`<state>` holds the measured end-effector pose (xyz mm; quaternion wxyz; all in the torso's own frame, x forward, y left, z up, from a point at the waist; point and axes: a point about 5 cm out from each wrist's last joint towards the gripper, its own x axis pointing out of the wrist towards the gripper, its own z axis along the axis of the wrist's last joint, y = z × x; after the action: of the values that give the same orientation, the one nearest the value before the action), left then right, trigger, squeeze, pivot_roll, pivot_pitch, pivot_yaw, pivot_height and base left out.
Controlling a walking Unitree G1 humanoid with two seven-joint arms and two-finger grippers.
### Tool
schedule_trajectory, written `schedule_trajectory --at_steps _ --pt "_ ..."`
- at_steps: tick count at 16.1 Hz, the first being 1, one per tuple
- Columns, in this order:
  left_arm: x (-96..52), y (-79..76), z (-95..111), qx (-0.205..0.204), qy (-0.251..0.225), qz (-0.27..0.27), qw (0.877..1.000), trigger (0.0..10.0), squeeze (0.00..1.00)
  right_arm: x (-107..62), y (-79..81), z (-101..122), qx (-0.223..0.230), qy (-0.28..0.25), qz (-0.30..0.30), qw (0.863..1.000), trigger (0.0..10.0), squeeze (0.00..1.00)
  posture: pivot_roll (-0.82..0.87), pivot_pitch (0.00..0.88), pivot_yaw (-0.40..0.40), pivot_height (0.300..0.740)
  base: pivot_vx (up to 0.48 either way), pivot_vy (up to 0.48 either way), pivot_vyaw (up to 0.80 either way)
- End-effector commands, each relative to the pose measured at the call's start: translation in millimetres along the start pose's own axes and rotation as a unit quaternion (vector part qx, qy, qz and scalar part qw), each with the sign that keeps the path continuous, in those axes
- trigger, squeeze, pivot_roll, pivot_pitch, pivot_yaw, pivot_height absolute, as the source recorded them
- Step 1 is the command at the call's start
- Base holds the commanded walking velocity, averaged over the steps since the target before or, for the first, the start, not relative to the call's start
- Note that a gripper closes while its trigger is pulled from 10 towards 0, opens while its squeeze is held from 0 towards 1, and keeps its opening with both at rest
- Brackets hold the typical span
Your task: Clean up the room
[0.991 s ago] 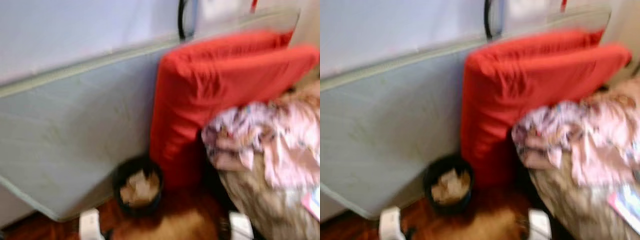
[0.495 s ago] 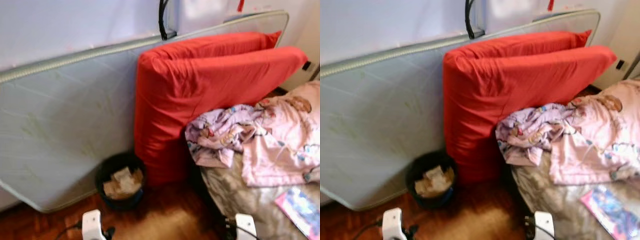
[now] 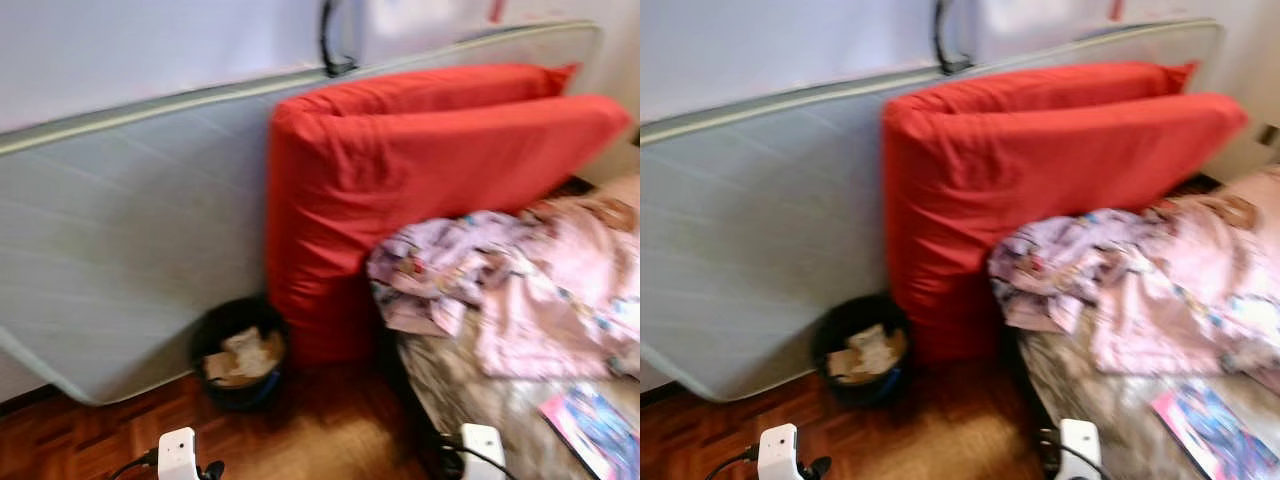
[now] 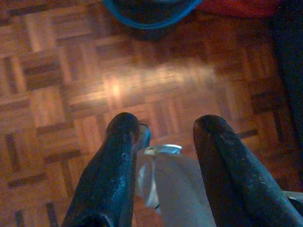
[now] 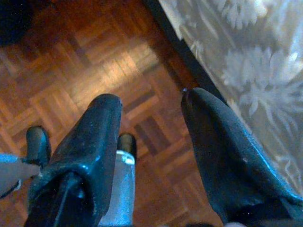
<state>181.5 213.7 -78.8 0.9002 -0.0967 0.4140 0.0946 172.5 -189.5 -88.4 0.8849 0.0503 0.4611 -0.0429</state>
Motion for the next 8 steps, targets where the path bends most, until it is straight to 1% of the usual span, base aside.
schedule_trajectory --at_steps 1,5,6,8 --pt "-11.6 36.8 -18.0 0.069 0.043 0.025 0.996 10.0 0.00 3.8 -16.3 33.6 -0.012 0.006 -0.008 1.000 10.0 0.00 0.04 0.040 0.012 0.740 0.000 0.000 -0.79" --pt "-12.6 36.6 -22.8 0.081 0.056 0.023 0.995 10.0 0.00 3.4 -17.2 33.2 -0.012 0.004 -0.006 1.000 10.0 0.00 0.03 0.052 0.021 0.740 0.000 0.000 -0.79" --pt "-12.9 37.2 -23.5 0.075 0.054 0.026 0.995 10.0 0.00 3.2 -18.1 31.5 -0.016 0.009 -0.007 1.000 10.0 0.00 0.03 0.045 0.018 0.740 0.000 0.000 -0.79" --pt "-13.4 36.5 -26.0 0.078 0.059 0.026 0.995 10.0 0.00 2.7 -19.8 29.1 -0.015 0.015 -0.008 1.000 10.0 0.00 0.02 0.027 0.018 0.740 0.000 0.000 -0.79"
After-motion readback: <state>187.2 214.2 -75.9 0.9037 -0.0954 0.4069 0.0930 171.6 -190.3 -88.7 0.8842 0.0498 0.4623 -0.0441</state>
